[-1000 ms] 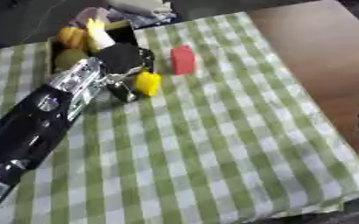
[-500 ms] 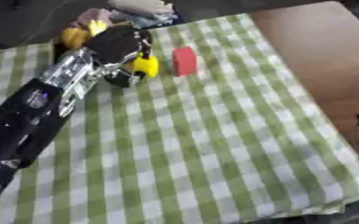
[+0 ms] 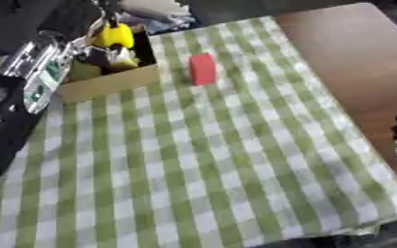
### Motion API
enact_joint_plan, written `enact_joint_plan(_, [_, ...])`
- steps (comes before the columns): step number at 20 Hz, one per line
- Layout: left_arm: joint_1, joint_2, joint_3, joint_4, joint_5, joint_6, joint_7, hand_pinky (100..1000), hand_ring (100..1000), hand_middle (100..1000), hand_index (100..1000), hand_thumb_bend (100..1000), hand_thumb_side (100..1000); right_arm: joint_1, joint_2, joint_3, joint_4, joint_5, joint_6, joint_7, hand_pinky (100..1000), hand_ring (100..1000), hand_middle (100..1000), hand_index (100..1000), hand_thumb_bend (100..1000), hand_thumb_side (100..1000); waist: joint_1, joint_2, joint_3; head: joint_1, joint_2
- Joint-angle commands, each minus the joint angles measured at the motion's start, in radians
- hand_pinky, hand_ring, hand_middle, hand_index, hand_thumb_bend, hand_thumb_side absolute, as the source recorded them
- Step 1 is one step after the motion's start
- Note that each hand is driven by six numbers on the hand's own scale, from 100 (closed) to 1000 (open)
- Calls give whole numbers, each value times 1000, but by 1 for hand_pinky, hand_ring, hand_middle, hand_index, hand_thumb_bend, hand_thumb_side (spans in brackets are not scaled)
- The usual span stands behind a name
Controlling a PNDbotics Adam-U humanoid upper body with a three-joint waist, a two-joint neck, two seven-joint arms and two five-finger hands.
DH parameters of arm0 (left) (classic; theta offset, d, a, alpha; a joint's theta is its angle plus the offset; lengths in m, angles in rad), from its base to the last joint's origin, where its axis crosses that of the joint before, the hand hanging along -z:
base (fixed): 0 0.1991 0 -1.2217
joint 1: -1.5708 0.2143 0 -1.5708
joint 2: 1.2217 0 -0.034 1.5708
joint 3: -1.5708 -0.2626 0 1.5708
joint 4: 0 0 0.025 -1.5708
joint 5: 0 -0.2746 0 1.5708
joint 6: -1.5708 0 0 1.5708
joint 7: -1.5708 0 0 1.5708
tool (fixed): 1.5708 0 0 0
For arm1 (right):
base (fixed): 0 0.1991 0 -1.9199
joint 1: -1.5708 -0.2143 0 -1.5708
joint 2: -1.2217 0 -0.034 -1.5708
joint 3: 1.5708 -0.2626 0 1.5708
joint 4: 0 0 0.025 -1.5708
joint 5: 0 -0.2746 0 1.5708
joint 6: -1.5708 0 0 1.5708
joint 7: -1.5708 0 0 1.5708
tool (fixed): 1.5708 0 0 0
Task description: Pick up objects on the table and place them in the box.
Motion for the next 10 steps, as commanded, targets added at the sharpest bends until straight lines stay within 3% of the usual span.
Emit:
enact_joint_plan(1, [-16, 32, 19, 59, 4, 36, 33, 785, 782, 791, 662, 181, 145, -8, -10, -6, -9, -4, -2, 2, 610, 640, 634, 833, 100, 384, 7, -7, -4, 0, -13])
enact_joint_plan(4, [-10, 21, 11, 105, -7, 26, 40, 794, 796, 813, 746, 289, 150, -6, -10, -6, -8, -5, -2, 3, 610, 640, 634, 833, 100, 379, 5, -5, -8, 0, -12])
enact_joint_plan(10, [-5, 22, 12, 110, -28, -18, -7, 810, 813, 839, 839, 430, 351, -6, -11, -7, -8, -4, -1, 2, 611, 640, 634, 833, 100, 380, 2, -4, 0, -4, -11])
